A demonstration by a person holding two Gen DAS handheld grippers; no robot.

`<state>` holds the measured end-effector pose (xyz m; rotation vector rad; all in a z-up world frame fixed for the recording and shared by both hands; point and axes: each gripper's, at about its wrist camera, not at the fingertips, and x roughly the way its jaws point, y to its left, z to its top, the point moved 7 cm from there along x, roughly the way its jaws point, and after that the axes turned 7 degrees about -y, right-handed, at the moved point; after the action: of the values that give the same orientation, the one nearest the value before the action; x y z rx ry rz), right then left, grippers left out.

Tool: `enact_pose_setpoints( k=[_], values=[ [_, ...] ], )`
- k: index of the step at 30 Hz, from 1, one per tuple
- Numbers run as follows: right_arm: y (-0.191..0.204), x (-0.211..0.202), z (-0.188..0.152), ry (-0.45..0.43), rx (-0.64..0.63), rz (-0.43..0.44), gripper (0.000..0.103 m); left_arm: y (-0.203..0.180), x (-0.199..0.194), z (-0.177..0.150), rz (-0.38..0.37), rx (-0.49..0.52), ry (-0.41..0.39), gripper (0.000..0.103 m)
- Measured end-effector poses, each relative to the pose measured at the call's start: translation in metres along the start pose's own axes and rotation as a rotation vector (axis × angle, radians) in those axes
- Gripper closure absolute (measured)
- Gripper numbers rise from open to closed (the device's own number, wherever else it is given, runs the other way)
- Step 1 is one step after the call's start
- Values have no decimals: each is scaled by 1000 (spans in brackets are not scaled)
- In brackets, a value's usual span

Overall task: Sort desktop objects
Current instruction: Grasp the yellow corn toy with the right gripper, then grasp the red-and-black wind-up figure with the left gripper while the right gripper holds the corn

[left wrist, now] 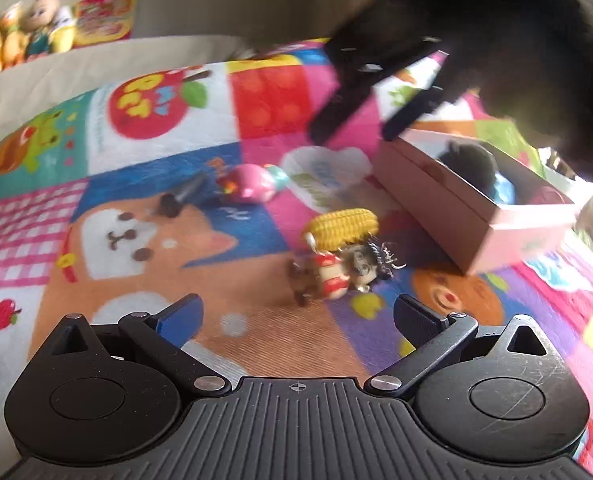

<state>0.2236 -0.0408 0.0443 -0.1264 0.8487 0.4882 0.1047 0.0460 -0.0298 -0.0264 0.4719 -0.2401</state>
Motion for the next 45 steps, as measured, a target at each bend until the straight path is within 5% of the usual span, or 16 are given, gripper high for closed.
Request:
enact_pose_setpoints(
  k=[10,14,19,21,23,33,38,45],
  values=[
    [6,73,-41,204,96,33,28,-6,-5,-7,6,-11,2,0],
    [17,65,-52,202,18,24,40,-5,-6,-6,12,-12,1,0],
    [19,46,-73,226,-6,71,41,-8,-3,-10,44,-16,60,0],
    [19,37,-80,193,-28,69,48,-13,-4,-15,25,-19,95,0],
    [17,29,-84,174,-33,59,72,-17,-6,-17,41,6,104,0],
    [-36,-56,-124,16,165,78,72,-32,-10,-21,-19,16,122,0],
    [-78,-88,-177,-59,218,-62,72,-38,-2,-17,-46,26,122,0],
    [-105,-105,-230,-169,312,-105,63,-44,26,-8,-33,82,135,0]
  ],
)
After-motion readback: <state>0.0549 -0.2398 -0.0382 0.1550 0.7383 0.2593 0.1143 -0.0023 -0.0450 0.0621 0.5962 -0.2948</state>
